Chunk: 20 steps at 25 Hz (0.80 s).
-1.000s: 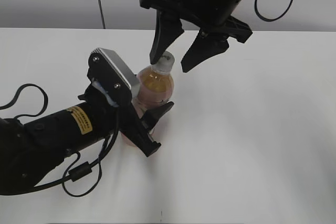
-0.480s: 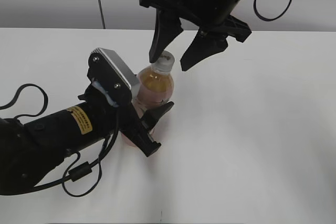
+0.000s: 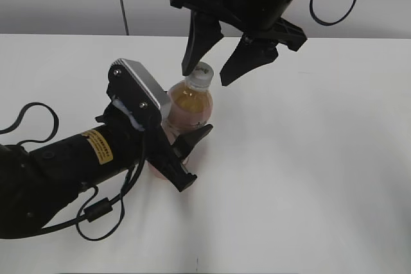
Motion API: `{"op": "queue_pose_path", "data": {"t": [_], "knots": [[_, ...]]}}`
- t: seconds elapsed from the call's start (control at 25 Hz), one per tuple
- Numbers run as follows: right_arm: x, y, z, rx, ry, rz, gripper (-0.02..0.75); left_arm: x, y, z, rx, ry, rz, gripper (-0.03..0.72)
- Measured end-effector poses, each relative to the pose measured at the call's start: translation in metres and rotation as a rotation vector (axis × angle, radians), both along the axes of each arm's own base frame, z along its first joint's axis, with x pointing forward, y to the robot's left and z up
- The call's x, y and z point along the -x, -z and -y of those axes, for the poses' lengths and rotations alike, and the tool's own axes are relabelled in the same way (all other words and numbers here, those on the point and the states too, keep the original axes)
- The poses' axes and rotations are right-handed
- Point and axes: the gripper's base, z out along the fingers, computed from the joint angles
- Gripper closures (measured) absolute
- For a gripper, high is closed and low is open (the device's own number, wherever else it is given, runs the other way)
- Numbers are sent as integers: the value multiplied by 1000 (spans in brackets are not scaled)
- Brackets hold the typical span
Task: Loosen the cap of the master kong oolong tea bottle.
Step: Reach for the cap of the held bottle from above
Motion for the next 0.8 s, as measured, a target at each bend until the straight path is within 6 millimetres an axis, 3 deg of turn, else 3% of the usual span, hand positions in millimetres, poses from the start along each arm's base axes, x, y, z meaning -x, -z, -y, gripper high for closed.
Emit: {"op": "queue_pose_path", "data": {"t": [0.8], "knots": [[0, 0, 0, 0, 0, 1, 311, 0, 0, 0, 0, 0, 0, 260]]}}
